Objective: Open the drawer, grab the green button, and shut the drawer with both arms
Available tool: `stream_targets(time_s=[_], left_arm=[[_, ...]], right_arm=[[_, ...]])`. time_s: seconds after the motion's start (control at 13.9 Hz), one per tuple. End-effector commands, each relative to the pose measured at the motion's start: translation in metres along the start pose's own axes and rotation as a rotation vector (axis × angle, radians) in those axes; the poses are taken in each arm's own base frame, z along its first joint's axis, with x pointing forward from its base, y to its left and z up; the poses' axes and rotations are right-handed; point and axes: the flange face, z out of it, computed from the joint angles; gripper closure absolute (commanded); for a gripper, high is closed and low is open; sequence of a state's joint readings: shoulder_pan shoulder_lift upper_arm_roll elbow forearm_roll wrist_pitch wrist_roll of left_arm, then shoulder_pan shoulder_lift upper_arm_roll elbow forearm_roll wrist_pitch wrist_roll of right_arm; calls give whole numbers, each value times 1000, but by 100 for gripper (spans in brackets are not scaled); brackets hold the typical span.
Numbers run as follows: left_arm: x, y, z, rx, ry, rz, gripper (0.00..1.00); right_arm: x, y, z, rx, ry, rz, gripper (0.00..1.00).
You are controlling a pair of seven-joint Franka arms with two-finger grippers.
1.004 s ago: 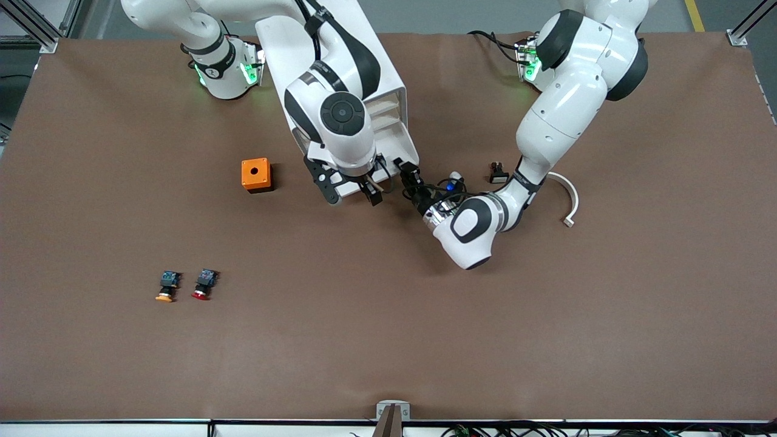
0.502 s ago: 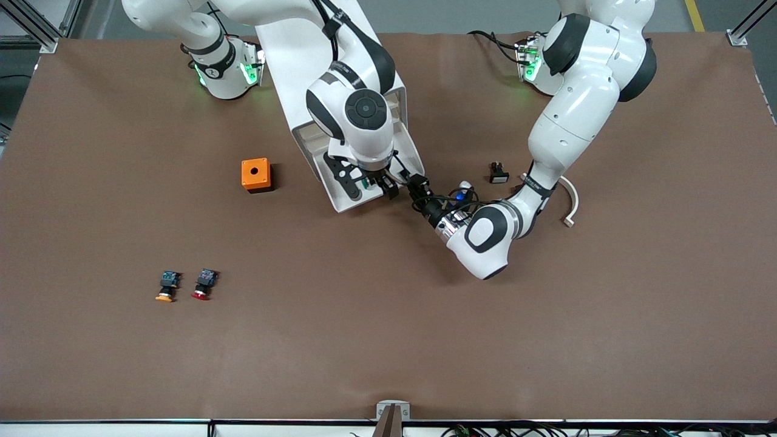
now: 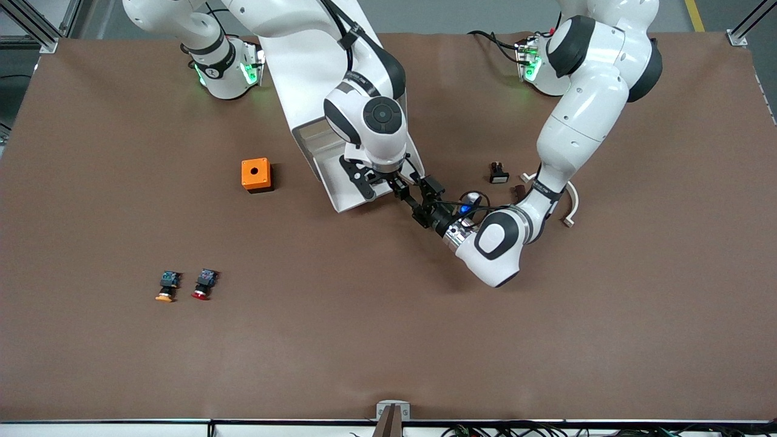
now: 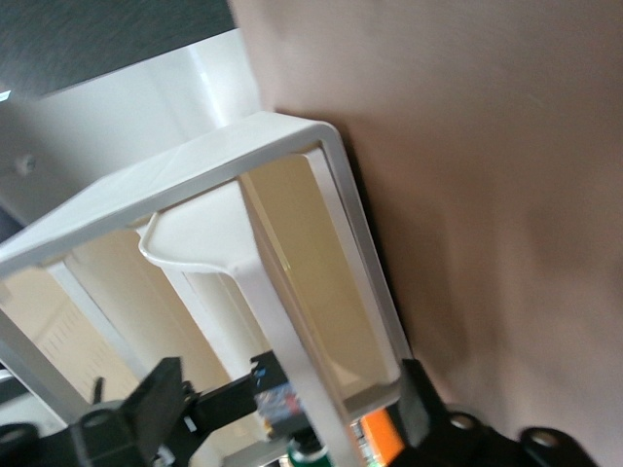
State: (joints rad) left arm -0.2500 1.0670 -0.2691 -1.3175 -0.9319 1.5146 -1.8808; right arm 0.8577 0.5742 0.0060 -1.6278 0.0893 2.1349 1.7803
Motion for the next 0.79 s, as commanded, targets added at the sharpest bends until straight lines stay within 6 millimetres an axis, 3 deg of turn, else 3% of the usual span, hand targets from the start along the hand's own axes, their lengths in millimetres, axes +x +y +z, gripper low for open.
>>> stream_targets(time_s=[0.0,0.14,0.5,0.72], left_arm=[[-14,-18,-26,-38,-16,218,0],[-21,-23,-38,-66,-4,386,0],[-7,-23,-68,-138,95,566,0],[-22,-34,-83,-186,213,711,0]], right_arm=[[-9,6,3,-47,21,-6,1],[-8,7,3,-56,23,-5,1],[-3,5,1,-52,24,-1,1],[0,7,3,-68,28,5,5]])
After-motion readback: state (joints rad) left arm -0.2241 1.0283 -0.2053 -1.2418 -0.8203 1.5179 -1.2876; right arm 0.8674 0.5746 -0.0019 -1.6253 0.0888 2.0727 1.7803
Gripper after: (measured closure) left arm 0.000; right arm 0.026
